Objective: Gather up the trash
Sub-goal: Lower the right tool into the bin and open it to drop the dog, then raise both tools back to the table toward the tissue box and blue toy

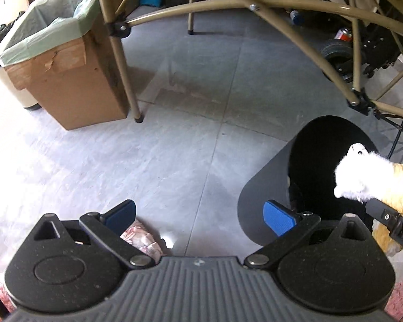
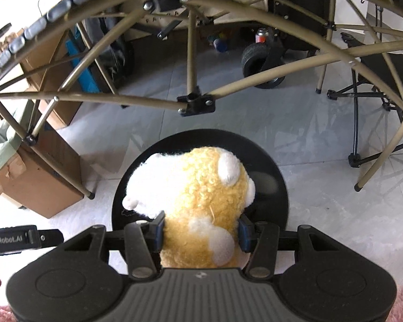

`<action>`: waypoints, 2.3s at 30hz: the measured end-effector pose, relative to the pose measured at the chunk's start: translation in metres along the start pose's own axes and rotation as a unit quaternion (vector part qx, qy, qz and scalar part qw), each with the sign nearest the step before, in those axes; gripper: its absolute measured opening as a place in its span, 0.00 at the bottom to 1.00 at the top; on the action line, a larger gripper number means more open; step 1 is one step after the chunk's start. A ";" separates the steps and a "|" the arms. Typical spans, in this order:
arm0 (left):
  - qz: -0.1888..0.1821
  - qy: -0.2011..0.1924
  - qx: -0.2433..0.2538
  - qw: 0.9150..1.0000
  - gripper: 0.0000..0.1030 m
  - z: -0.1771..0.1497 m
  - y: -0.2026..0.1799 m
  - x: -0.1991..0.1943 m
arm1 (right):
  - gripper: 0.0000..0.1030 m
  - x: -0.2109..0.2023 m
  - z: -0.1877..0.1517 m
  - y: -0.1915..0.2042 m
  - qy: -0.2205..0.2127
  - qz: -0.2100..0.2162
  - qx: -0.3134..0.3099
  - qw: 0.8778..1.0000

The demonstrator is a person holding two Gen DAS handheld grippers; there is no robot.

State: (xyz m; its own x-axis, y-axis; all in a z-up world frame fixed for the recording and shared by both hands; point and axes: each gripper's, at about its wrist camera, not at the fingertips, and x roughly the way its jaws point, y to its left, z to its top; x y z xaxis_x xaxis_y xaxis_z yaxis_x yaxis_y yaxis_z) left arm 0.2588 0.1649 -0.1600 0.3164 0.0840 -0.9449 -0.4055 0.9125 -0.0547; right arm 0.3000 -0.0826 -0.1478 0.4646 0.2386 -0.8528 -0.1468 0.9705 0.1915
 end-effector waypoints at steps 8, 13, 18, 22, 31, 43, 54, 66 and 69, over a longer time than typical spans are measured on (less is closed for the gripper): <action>-0.001 0.003 -0.009 1.000 1.00 -0.001 0.009 0.000 | 0.48 0.014 0.010 0.014 0.007 -0.005 -0.006 1.000; -0.003 0.005 -0.008 1.000 1.00 0.000 0.010 0.002 | 0.49 0.016 0.013 0.014 0.009 -0.007 -0.005 1.000; -0.002 0.008 -0.008 1.000 1.00 -0.001 0.009 0.003 | 0.98 0.018 0.015 0.013 0.016 -0.011 -0.002 1.000; -0.002 0.008 -0.007 1.000 1.00 -0.001 0.009 0.003 | 1.00 0.014 0.014 0.016 0.003 -0.029 -0.017 0.999; -0.002 0.010 -0.004 1.000 1.00 -0.002 0.007 0.004 | 1.00 0.015 0.014 0.014 0.012 -0.027 -0.018 0.999; -0.005 0.010 -0.003 1.000 1.00 -0.001 0.006 0.003 | 1.00 0.015 0.013 0.013 0.014 -0.028 -0.019 0.999; -0.015 -0.001 0.007 1.000 1.00 -0.001 -0.006 -0.009 | 1.00 0.007 0.010 0.013 0.007 -0.017 -0.022 1.000; -0.030 -0.091 0.029 0.995 1.00 0.002 -0.044 -0.062 | 1.00 -0.028 0.010 -0.007 -0.049 0.000 -0.014 0.999; -0.042 -0.116 0.028 0.992 1.00 0.004 -0.053 -0.077 | 1.00 -0.041 0.009 -0.018 -0.076 -0.003 -0.011 0.997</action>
State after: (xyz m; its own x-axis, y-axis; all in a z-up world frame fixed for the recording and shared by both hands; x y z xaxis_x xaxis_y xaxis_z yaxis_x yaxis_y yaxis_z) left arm 0.2597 0.1117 -0.0833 0.5393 0.0905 -0.8373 -0.3225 0.9406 -0.1060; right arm 0.2916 -0.1093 -0.1118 0.5926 0.2380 -0.7695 -0.1627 0.9710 0.1751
